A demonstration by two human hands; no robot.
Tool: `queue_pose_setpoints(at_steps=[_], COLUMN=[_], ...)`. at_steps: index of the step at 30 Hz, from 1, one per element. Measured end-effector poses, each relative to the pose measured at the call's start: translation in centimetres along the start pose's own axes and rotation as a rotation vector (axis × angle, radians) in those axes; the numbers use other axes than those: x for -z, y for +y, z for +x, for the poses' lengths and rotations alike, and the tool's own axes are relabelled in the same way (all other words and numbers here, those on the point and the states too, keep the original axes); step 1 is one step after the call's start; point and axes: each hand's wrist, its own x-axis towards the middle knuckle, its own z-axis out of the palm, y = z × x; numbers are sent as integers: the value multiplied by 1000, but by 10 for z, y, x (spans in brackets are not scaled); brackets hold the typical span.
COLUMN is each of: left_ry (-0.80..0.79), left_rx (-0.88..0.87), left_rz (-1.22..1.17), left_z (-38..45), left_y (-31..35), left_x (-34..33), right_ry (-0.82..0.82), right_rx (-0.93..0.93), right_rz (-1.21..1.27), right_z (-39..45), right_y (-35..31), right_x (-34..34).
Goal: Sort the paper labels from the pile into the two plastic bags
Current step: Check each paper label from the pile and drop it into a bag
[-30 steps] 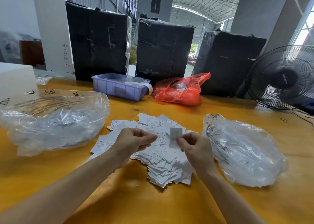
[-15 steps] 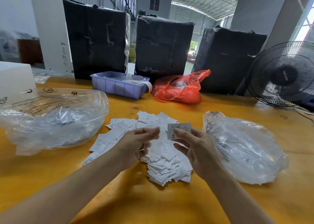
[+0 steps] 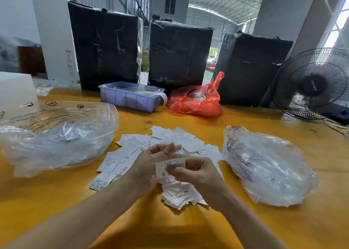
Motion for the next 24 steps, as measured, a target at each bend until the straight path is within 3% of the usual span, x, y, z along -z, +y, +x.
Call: queue_pose_setpoints(at_steps=[5,12,15,20,24], left_ry=[-21,62,11,-200,-202], left_rx=[59,4,-24,27,-62], left_rz=[91,32,238,543,662], left_z=[-3,-1,-2,-3,-5], left_y=[0,2,5,10,7], left_x=[-1,0,4,12,10], right_ry=[178,360,391,205,155], right_rx=[71,60,84,79,74], right_rz=[-164,-76,-130,-309,-353], right_z=[2,6,6,3,2], right_y=[3,-2,-1,-3,-3], right_x=[4,13,17,20,15])
